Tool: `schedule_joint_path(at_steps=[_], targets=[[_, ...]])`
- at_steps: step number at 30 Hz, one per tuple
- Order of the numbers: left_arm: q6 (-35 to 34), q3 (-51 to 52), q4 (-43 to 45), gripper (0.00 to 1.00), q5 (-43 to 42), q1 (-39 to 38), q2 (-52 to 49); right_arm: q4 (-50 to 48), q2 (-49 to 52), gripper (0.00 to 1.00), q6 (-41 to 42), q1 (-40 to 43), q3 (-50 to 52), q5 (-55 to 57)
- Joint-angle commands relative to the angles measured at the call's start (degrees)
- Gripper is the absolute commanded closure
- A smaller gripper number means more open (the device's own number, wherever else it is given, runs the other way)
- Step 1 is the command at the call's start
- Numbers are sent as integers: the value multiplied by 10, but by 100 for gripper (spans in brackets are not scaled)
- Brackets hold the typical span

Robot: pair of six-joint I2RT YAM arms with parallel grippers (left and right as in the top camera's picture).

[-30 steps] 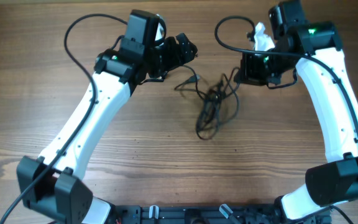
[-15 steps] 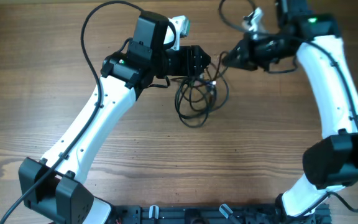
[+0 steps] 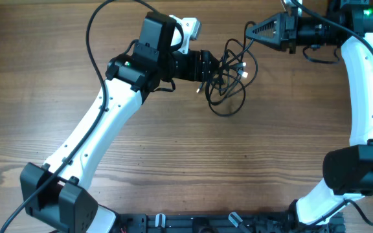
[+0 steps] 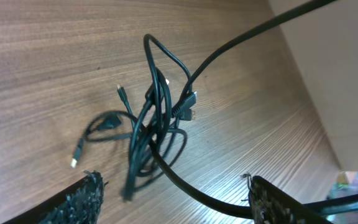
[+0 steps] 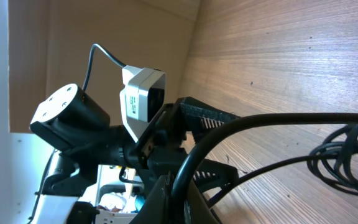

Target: Untangle cables

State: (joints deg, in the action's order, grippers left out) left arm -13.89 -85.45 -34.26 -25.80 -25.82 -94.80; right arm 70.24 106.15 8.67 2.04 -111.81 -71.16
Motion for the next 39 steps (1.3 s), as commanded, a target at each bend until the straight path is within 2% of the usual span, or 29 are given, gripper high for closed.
schedule_joint_path(at_steps=[1, 4, 6, 8, 11, 13, 16, 17, 27, 28, 29, 30, 32, 33, 36, 39], targets=[[47, 1, 0, 26, 3, -4, -25, -3, 4, 96, -14, -2, -10, -39], [63, 1, 4, 31, 3, -19, -52, -3, 4, 96, -17, -2, -10, -37], [143, 1, -31, 40, 38, -17, -61, -1, 4, 96, -16, -2, -10, -21], [152, 1, -61, 38, 86, -2, -61, 2, 4, 96, -16, -2, -10, -5], [181, 1, -93, 29, 93, 41, -61, 3, 4, 96, -16, -2, -10, 11], [182, 1, -96, 28, 57, 59, -61, 3, 4, 96, -17, -2, -10, 11], [242, 1, -89, 27, -84, 60, -62, 5, 4, 96, -25, -2, -10, 11], [242, 1, -80, 27, -104, 55, -63, 5, 4, 96, -25, -2, -10, 11], [239, 1, 28, 27, -90, -19, -91, 16, 4, 96, -40, -2, -10, 11], [238, 1, 36, 33, -78, -21, -98, 18, 4, 96, -42, -2, -10, 11], [238, 1, 41, 48, -73, -20, -103, 18, 4, 96, -42, -2, -10, 11], [238, 1, 44, 58, -73, -19, -107, 18, 4, 96, -42, -2, -10, 11], [238, 1, 45, 89, -73, -15, -108, 18, 4, 96, -42, -2, -10, 22], [237, 1, 45, 96, -73, -13, -108, 18, 4, 96, -41, -2, -10, 34], [153, 0, 61, 96, -45, -6, -107, 18, 4, 96, -22, -2, -10, 134], [99, 0, 94, 96, -47, 1, -103, 18, 4, 96, -22, -2, -9, 153]])
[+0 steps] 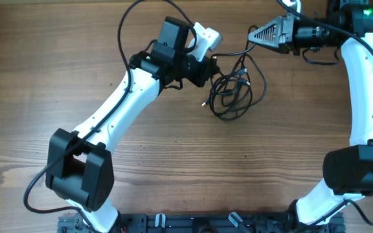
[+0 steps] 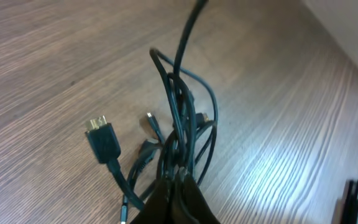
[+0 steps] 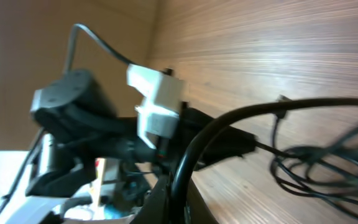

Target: Untangle cables

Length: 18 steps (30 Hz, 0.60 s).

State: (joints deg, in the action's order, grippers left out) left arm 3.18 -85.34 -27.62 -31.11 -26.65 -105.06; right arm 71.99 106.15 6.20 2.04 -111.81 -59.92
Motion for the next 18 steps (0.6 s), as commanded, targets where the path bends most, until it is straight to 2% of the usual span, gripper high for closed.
schedule_joint_path(at_steps=[1, 3, 5, 7, 10, 12, 18], targets=[[-71, -1, 40, 96, 5, 9, 0, 0, 4, 96, 2, -2, -9, 40], [-71, -1, 53, 96, 1, 6, 0, 0, 4, 96, 2, -2, -9, 43], [-72, -1, 67, 96, -39, 6, 4, -2, 4, 96, 23, -2, -9, 88], [-111, -1, 74, 96, -44, 8, 16, -7, 5, 96, 49, -2, -9, 148], [-198, -1, 66, 96, -44, 16, 47, -27, 5, 96, 77, -2, 7, 187], [-292, -2, 50, 96, -58, 34, 85, -45, 5, 96, 91, -2, 28, 193], [-459, -2, 70, 96, -238, 113, 150, -79, 5, 96, 101, -3, 75, 194]])
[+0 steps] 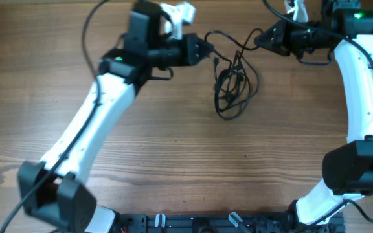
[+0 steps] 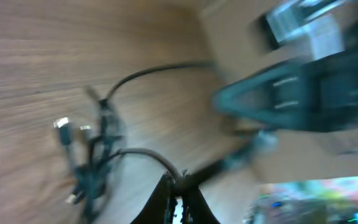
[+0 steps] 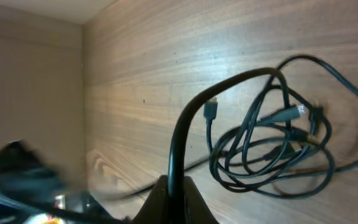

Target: Untangle cables

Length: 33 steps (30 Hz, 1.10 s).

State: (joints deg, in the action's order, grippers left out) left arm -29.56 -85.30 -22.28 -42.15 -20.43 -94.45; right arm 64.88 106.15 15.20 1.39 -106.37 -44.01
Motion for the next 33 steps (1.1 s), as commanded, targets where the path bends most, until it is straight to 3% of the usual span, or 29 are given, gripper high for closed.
schedule_joint_path(at_steps=[1, 5, 8, 10, 15, 19, 24, 30, 33], targets=[[-149, -2, 18, 96, -162, 63, 45, -11, 5, 96, 15, 4, 22, 38], [-144, -2, -12, 96, -281, 103, 43, -25, 7, 96, 19, 4, 29, 39], [-188, -2, 68, 96, -339, 109, 42, -25, 10, 96, 17, 4, 29, 42], [-206, -2, 149, 96, -343, 109, 42, -23, 13, 96, 14, 4, 29, 42], [-154, -2, 153, 96, -301, 110, 34, -22, 13, 96, 13, -1, 30, 43], [-58, -2, 40, 96, -157, 110, 29, -18, 13, 96, 12, -1, 30, 47], [-2, -2, -148, 96, 164, 104, 28, -4, 13, 95, -18, -26, 30, 47], [-2, -1, -204, 96, 275, 105, 28, 21, 12, 96, -28, -71, 29, 67], [-2, -1, -204, 94, 283, 105, 28, 27, -5, 96, -32, -72, 14, 65]])
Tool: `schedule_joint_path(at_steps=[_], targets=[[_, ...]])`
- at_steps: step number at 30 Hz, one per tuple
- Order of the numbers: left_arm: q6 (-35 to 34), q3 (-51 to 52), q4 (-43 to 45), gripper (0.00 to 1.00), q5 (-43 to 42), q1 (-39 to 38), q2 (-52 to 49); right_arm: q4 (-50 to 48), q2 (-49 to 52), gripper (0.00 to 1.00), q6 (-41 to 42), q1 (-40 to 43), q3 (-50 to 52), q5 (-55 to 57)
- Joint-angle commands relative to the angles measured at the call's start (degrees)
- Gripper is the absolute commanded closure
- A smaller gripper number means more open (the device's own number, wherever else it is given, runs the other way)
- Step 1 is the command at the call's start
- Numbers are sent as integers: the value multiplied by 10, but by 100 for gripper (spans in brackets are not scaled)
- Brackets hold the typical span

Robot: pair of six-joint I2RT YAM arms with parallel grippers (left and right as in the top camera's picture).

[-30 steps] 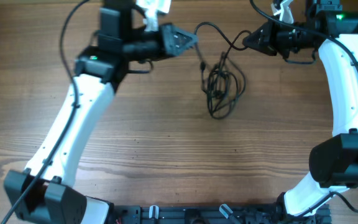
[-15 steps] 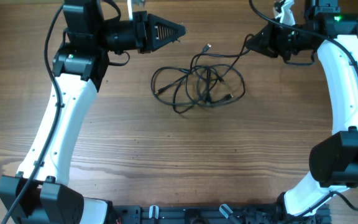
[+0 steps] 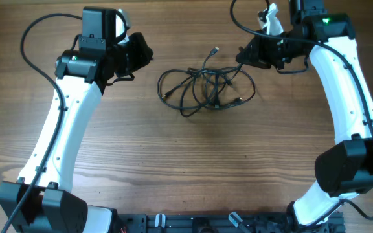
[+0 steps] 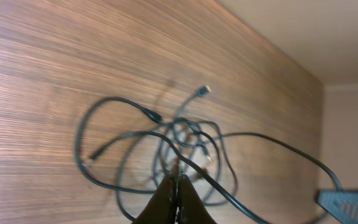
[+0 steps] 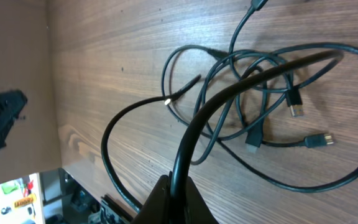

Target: Untangle cables

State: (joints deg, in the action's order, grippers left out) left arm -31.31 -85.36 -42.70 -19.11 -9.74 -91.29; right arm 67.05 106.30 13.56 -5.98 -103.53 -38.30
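A loose tangle of thin black cables lies on the wooden table at the far middle, and shows too in the left wrist view and the right wrist view. My right gripper hovers at its right edge. It is shut on one thicker black cable that arches up out of the tangle. My left gripper sits left of the tangle and apart from it. Its fingers are pressed together, and no cable reaches them in the overhead view.
The table's far edge meets a pale wall just behind the cables. Each arm's own black lead loops above the table. A black rail runs along the near edge. My white arm links flank the cables on both sides.
My left gripper, then shut on a cable above the tangle's upper left, now sits farther left without it. The tangle has spread wider to the left. My right gripper has shifted left and nearer.
First my left gripper was open at the bunched tangle while the right held a cable at the far right. Then the left was shut on strands, and later held one out to the left. Now it has let go and the tangle lies looser.
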Motion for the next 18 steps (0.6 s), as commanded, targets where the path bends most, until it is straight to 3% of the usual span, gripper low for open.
schedule_joint_path(at_steps=[1, 7, 18], targets=[[16, -1, 0, 94, 53, -2, -4, 5, -16, 96, -24, 2, -22, 0], [15, -1, 0, 91, 53, -2, -5, -6, -109, 96, -76, 2, -84, -55], [15, -1, 0, 88, 53, -2, -5, -80, -241, 96, -35, 2, -96, -53]])
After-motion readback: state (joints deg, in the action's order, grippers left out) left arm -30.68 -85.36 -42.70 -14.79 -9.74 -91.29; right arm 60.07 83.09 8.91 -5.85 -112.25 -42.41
